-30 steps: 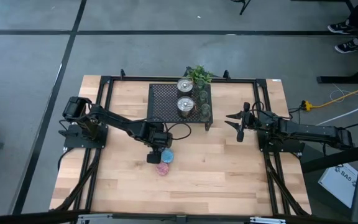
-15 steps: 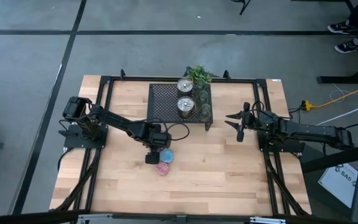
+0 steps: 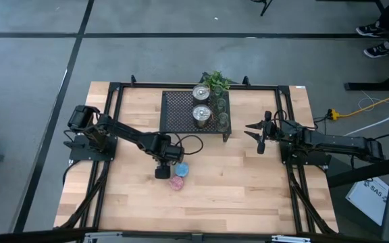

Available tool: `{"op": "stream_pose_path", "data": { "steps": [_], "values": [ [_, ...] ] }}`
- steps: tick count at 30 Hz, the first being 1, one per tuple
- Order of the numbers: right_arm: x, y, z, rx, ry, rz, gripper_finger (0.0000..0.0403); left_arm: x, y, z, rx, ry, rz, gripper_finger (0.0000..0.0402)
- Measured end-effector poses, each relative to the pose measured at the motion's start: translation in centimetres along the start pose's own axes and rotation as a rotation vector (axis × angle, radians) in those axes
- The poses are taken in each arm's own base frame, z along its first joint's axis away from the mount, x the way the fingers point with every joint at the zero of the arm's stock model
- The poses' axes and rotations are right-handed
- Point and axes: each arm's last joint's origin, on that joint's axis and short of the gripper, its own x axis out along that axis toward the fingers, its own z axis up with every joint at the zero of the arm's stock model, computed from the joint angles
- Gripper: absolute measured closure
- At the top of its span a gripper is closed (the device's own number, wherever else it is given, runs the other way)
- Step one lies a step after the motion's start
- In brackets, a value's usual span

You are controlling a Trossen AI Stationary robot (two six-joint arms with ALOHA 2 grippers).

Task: Pick & Place candle stick holders
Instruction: Put the red patterned scented candle on the shelf

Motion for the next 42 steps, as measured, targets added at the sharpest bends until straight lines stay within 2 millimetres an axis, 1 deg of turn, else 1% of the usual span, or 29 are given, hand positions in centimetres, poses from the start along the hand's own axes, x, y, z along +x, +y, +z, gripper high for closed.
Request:
{"op": "stream_pose_path", "data": {
  "steps": [6, 13, 18, 24, 35, 38, 42],
  "values": [
    [0.0, 0.0, 0.0, 0.000, 0.000, 0.000, 0.0275, 0.0, -0.3, -0.6, -0.029, 0.049, 0.016, 0.0095],
    [0.0, 0.0, 0.0, 0.000, 0.000, 0.000, 0.0275, -0.1, -1.0, -1.0, -0.047, 0.065, 0.023, 0.0098],
    [0.0, 0.0, 0.0, 0.000, 0.000, 0.000, 0.0275, -0.1, -1.0, -1.2, -0.068, 0.086, 0.019, 0.0124],
    [0.0, 0.0, 0.0, 0.000, 0.000, 0.000, 0.0275, -0.1, -1.0, -1.3, -0.071, 0.099, 0.014, 0.0142],
    [0.0, 0.0, 0.0, 0.000, 0.000, 0.000, 0.0274, -0.1, -0.8, -1.1, -0.007, 0.083, 0.032, 0.0182],
    [0.0, 0.0, 0.0, 0.000, 0.000, 0.000, 0.0274, -0.1, -0.9, -0.9, 0.011, 0.055, 0.025, 0.0182],
    [0.0, 0.0, 0.0, 0.000, 0.000, 0.000, 0.0274, -0.1, -1.0, -0.5, 0.031, 0.016, 0.015, 0.0165]
  ]
}}
